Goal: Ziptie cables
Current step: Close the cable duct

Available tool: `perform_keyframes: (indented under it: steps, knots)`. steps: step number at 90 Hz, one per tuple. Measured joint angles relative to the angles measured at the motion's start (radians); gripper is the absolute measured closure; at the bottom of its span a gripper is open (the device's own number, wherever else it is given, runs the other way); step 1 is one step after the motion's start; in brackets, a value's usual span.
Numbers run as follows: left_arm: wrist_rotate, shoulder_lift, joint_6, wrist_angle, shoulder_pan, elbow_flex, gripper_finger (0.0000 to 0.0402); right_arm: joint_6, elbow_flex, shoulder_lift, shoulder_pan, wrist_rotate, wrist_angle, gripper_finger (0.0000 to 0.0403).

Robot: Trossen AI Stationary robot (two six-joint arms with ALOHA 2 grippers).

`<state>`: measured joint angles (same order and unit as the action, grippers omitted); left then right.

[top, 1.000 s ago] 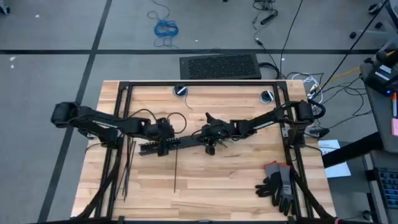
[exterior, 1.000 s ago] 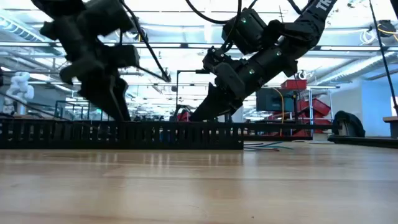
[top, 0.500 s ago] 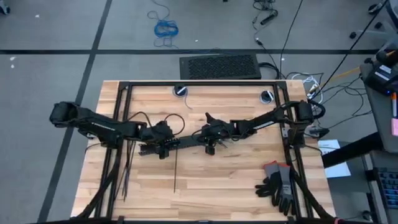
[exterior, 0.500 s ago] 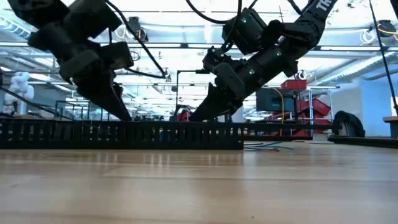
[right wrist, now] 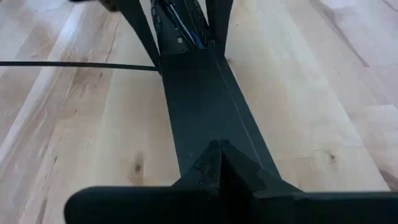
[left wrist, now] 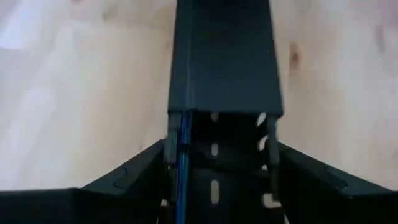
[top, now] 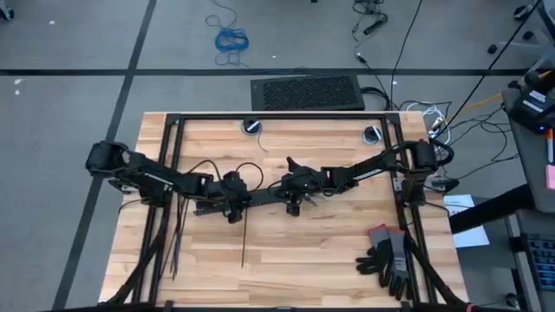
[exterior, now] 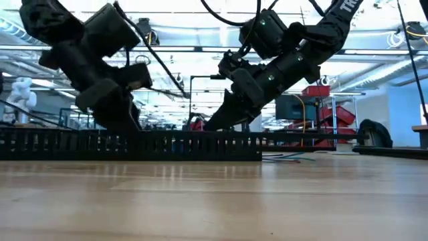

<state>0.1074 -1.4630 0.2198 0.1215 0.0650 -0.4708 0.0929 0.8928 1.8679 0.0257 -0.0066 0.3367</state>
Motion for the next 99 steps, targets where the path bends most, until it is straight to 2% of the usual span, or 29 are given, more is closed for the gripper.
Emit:
perform_keyframes:
  steps: [19,52,69,99]
  knots:
    - [0.005,-0.051,0.004,0.051,0.001,0.0,0.0142,0.004,0.0,0.0,-0.001,0.001,0.0,0.0403]
    - [0.01,-0.053,0.0,0.061,0.001,0.001,0.0144,0.019,-0.001,0.003,-0.023,0.017,0.039,0.0403]
    - [0.013,-0.053,0.0,0.06,0.003,0.001,0.016,0.019,-0.001,0.003,-0.02,0.008,0.046,0.0403]
    - [0.013,-0.055,-0.008,0.093,0.002,0.001,0.016,0.042,0.02,0.034,-0.022,-0.029,0.111,0.0403]
